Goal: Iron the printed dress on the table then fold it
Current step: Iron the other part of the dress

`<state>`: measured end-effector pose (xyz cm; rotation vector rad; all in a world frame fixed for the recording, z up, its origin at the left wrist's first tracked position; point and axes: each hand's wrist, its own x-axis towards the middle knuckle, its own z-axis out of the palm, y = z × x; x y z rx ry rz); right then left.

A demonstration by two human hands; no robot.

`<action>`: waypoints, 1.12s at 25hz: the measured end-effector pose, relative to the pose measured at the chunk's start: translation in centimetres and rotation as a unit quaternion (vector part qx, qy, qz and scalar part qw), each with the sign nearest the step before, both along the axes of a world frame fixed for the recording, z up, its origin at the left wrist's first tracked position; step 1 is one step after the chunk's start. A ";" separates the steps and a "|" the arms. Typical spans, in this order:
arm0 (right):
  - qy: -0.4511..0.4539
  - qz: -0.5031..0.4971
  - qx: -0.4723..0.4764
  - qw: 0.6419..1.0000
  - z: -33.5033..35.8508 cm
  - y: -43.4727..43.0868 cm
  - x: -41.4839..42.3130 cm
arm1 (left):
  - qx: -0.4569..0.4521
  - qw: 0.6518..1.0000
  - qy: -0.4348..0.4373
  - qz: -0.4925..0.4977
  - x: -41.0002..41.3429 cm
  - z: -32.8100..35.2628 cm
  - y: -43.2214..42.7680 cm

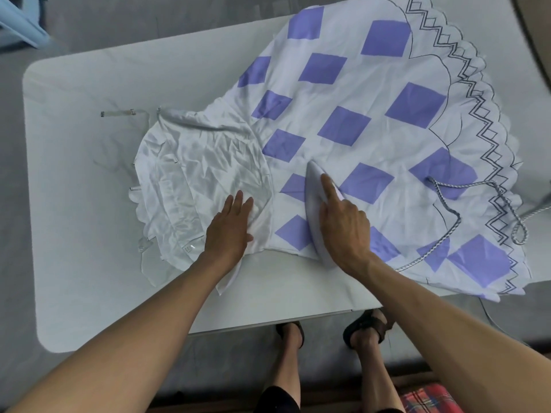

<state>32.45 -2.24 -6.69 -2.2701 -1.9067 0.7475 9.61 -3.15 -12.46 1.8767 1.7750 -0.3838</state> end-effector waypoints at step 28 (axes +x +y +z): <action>-0.037 -0.080 -0.021 0.996 -0.2 -1.3 11.8 | 0.033 0.996 0.069 -0.053 7.5 0.6 1.0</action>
